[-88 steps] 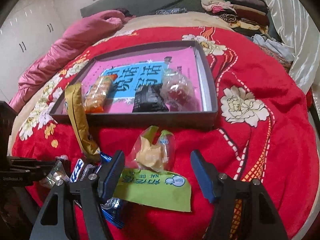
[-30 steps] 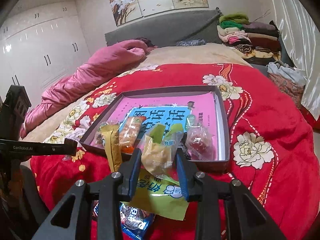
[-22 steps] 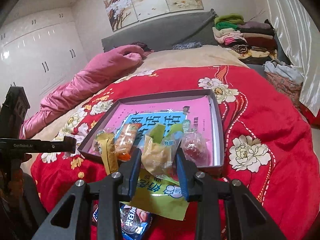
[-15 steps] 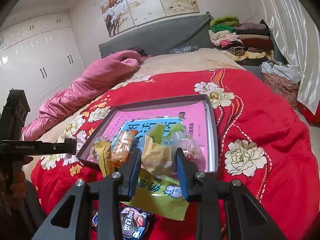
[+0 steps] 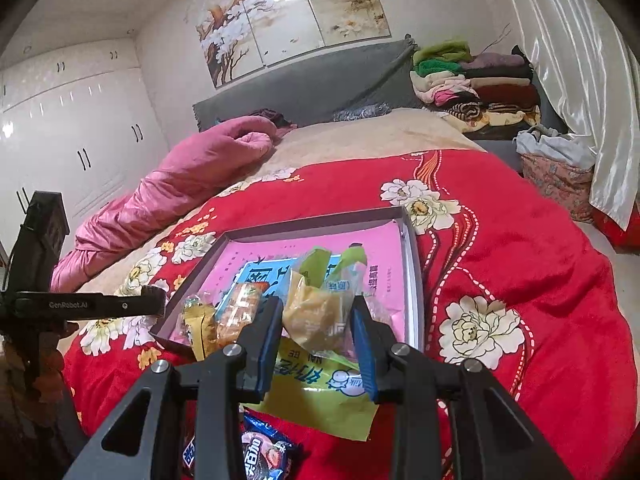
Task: Organize snacks
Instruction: 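Carry the brown packet with the left tool while the right tool carries the green-label bag, then release the brown packet with the left tool while the right tool releases the green-label bag in the box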
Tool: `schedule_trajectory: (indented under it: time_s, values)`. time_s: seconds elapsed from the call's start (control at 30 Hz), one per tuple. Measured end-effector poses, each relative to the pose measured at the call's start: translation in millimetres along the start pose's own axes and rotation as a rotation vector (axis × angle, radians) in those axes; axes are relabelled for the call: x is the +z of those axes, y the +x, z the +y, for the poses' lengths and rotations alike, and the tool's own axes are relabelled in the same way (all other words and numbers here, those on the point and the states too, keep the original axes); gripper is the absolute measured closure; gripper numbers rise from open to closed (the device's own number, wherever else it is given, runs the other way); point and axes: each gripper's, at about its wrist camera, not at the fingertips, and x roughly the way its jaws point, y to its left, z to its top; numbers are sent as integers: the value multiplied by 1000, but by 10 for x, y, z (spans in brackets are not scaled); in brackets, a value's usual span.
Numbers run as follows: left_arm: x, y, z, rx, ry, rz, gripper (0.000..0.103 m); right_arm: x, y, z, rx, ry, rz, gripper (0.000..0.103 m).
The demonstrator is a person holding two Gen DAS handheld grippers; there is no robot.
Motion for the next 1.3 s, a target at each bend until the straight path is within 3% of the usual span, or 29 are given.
schedule_trajectory:
  time_s: [1.3]
  values:
    - [36,495,-95,11,46,56,76,107,463,106,-11,-61,17,68]
